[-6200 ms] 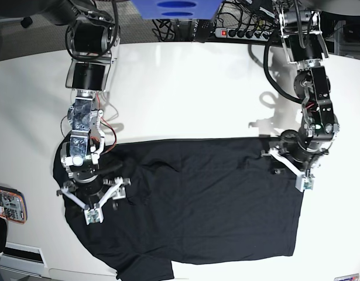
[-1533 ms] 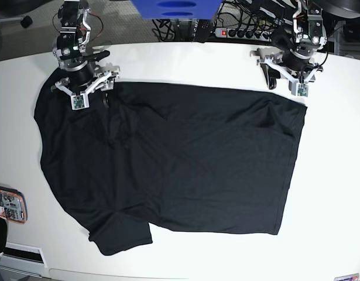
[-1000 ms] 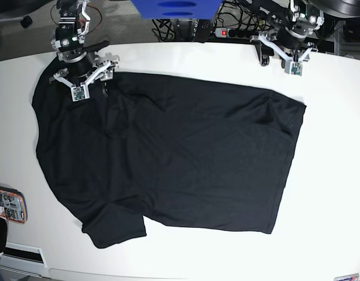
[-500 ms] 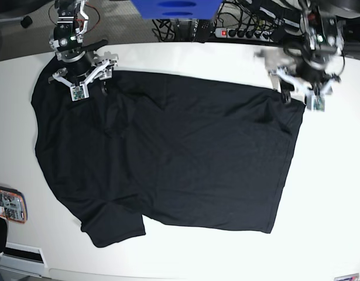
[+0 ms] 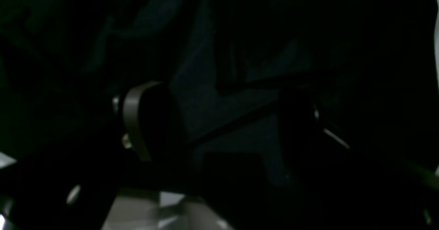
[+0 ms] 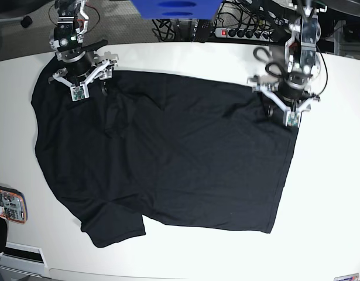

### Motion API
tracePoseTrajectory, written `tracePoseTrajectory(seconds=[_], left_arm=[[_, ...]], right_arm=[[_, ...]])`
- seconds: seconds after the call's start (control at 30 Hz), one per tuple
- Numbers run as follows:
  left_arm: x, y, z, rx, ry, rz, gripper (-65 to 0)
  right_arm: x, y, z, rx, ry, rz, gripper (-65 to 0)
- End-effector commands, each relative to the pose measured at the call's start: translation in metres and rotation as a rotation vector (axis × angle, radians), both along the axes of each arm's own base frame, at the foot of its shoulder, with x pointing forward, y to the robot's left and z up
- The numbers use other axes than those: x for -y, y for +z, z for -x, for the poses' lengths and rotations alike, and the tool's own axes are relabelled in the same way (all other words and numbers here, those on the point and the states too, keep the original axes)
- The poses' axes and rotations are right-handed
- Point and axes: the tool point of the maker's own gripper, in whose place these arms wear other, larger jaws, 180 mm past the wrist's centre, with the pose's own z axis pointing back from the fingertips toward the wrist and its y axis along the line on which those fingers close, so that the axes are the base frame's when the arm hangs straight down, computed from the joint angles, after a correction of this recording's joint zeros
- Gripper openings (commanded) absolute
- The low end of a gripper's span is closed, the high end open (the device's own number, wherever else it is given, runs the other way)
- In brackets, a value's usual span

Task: Fold the T-shirt properly
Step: 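Drag the shirt with both grippers toward the robot to straighten it, then release the shirt and lift both grippers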

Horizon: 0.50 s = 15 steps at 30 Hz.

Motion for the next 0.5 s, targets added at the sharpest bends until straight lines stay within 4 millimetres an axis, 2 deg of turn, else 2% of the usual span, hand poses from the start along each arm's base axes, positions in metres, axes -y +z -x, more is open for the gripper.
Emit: tracePoseTrajectory(seconds=[0.0, 0.07, 0.27, 0.33, 0.47], left_arm=[[-0.002, -0.007, 0.02, -0.072, -0.012, -0.023, -29.3], [0.001, -0.008, 0.043, -0.104, -0.021, -0.021, -29.3], [0.005, -0.014, 0.08, -0.168, -0.03, -0.019, -29.3], [-0.003, -0.015, 0.086, -0.178, -0.014, -0.029, -29.3], [-0.019, -0.009, 0.084, -0.162, 0.024, -0.052, -29.3]], right_arm=[[0.011, -0.015, 0.023, -0.123, 0.011, 0.073, -16.1], [0.011, -0.015, 0.023, -0.121, 0.011, 0.072, -16.1], [0.012, -0.015, 0.024, -0.123, 0.009, 0.075, -16.1], [0.014, -0.015, 0.025, -0.125, 0.007, 0.076, -16.1], [0.022, -0.013, 0.024, -0.125, 0.02, 0.102, -16.1]])
